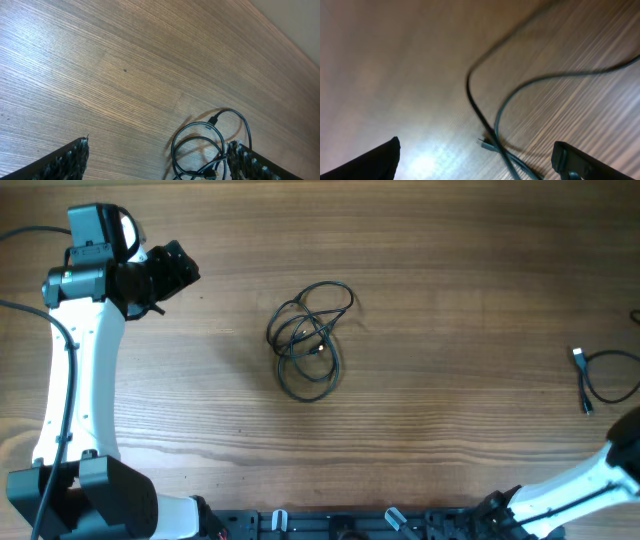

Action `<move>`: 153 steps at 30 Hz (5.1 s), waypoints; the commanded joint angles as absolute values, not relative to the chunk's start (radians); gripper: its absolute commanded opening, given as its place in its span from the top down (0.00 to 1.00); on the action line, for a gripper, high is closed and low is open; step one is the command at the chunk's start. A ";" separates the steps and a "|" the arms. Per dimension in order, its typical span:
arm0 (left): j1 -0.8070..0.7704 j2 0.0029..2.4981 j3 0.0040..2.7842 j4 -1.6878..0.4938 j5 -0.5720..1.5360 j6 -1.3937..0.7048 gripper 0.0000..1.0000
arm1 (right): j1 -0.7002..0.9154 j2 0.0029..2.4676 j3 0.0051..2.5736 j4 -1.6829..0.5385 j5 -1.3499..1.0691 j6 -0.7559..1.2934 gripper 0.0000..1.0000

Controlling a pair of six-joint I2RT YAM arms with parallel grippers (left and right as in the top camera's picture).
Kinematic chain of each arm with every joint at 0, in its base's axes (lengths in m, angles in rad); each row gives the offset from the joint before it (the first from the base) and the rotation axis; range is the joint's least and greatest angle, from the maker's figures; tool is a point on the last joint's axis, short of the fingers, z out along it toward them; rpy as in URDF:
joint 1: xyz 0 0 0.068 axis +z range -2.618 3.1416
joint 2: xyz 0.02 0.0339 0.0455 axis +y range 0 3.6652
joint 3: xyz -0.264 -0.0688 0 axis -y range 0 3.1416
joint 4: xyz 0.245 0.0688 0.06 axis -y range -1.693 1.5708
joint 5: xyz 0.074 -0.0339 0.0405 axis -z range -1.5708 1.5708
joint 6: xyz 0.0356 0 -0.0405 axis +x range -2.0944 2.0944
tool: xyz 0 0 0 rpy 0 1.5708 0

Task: Untangle cables

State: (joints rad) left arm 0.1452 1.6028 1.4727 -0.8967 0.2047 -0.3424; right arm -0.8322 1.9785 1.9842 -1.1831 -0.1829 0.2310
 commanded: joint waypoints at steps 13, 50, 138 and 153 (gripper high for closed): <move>0.148 1.603 1.472 -0.894 0.285 -0.348 0.11 | -0.378 1.522 1.954 -1.194 -0.717 -0.002 0.06; 0.148 1.603 1.472 -0.909 0.325 -0.348 0.09 | 0.498 2.025 1.382 -0.400 -0.408 0.599 0.96; -0.240 1.975 1.327 -0.808 0.882 0.988 0.30 | 0.297 1.595 1.438 -0.588 -0.697 0.336 0.96; -0.304 1.977 1.325 -0.772 0.881 0.988 0.71 | 0.225 1.595 1.438 -0.534 -0.881 0.340 0.96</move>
